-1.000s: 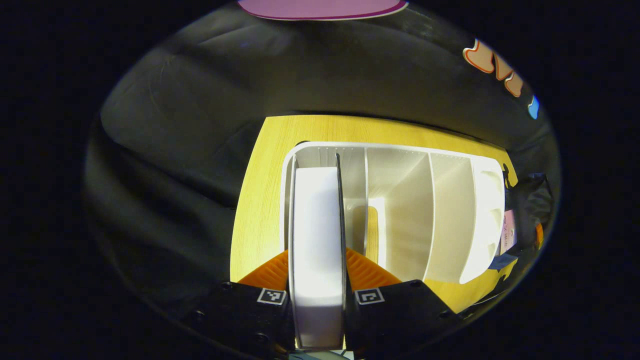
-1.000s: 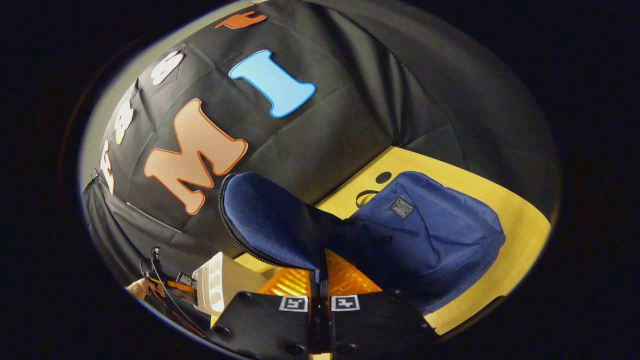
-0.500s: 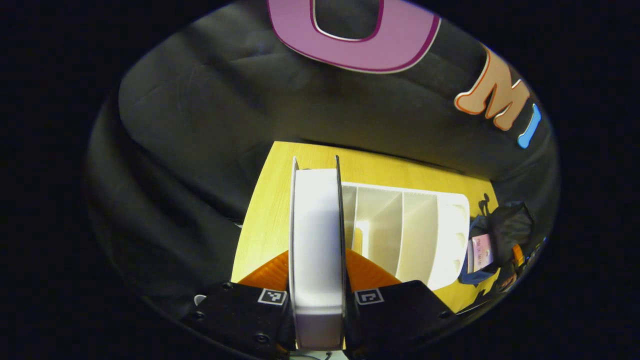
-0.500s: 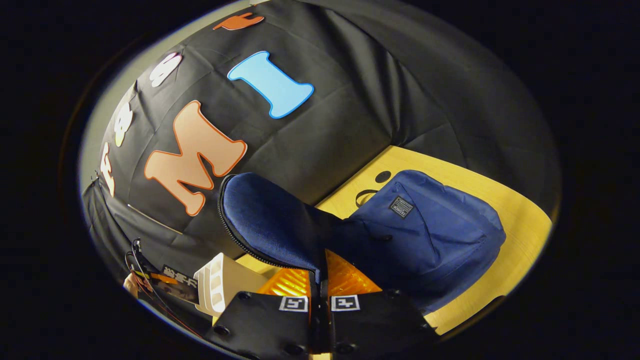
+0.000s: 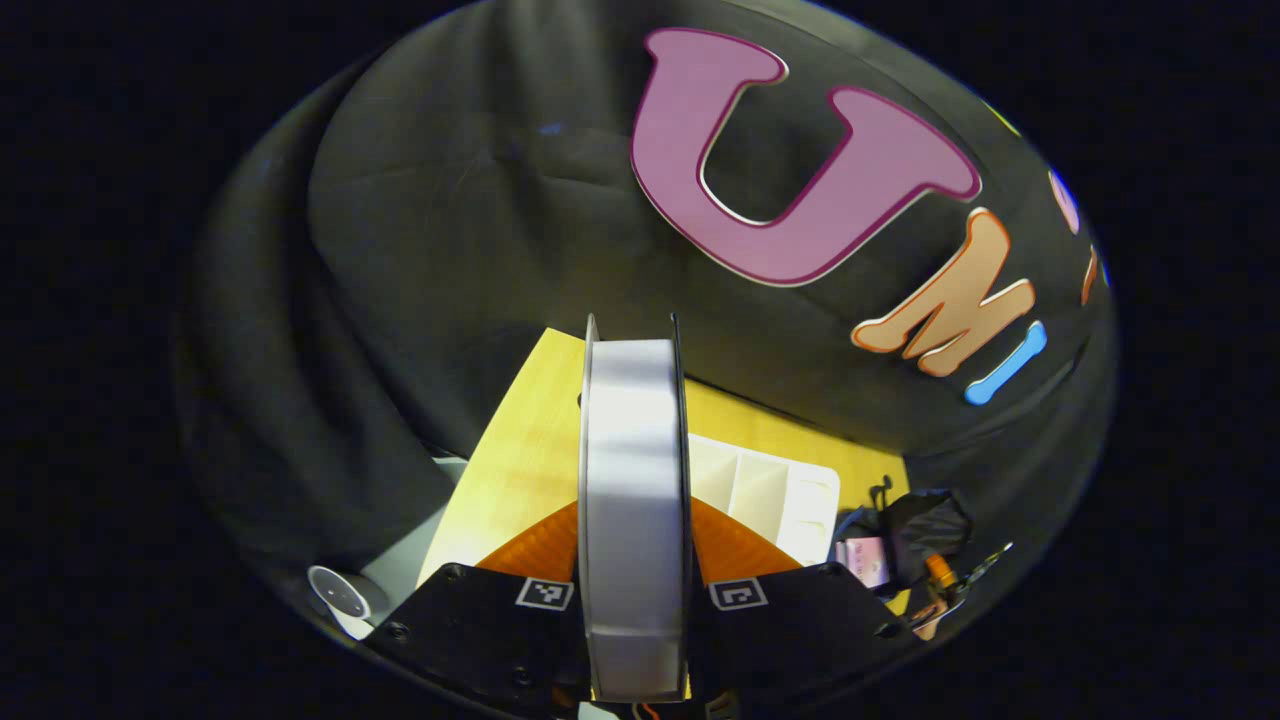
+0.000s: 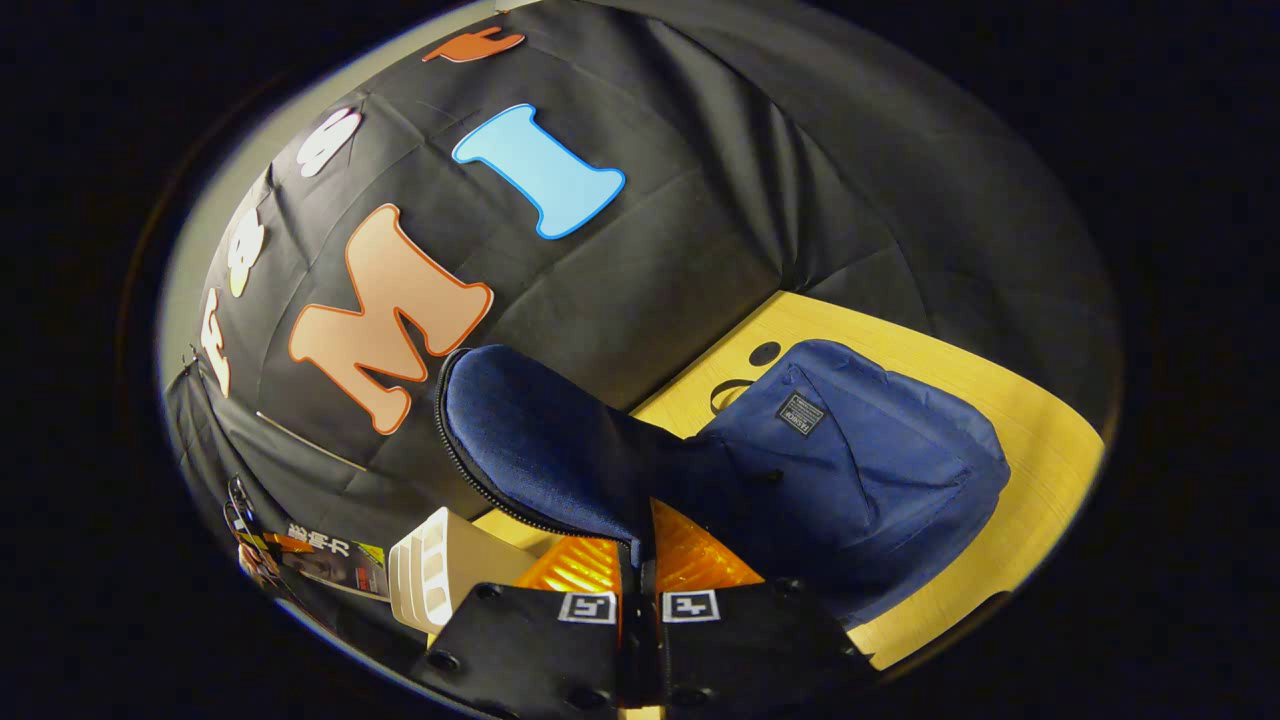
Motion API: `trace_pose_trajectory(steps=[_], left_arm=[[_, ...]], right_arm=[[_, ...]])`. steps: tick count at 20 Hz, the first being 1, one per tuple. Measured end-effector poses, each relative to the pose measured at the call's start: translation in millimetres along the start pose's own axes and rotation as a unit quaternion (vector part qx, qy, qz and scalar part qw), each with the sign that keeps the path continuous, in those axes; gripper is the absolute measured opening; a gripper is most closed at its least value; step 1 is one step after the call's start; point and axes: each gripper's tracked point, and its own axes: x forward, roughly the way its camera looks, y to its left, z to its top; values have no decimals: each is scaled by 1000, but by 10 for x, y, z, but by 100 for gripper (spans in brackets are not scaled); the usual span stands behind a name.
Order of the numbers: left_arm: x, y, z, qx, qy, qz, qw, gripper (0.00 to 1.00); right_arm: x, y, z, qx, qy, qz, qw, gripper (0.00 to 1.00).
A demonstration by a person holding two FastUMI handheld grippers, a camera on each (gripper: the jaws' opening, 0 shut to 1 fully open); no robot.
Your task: Open the schoolbag, grab two books from the bookshelf and put them into the schoolbag.
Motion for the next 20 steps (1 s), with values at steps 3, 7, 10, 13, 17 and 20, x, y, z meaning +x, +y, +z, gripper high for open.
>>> trace_pose_trajectory(steps=[3, 7, 10, 13, 17, 20], left_arm=[[-9, -111, -84, -67, -2, -57, 996, 35], [52, -349, -290, -174, 2, -141, 975, 35], [194, -469, -483, -200, 4, -168, 965, 35], [264, -840, -664, -221, 1, -217, 951, 35], [636, -1607, -1249, -230, 51, -272, 933, 36], [760, -2069, -1606, -217, 89, -286, 929, 35]], right_arm=[[-3, -2, -4, 1, 1, -2, 1000, 3], [3, -7, -47, -1, 5, -5, 1000, 3], [12, 4, -51, 0, 7, -7, 1000, 3], [20, 0, -71, 0, 6, -9, 1000, 3], [34, 3, -96, -4, 10, -10, 1000, 3], [31, 2, -71, -5, 8, -9, 1000, 3]])
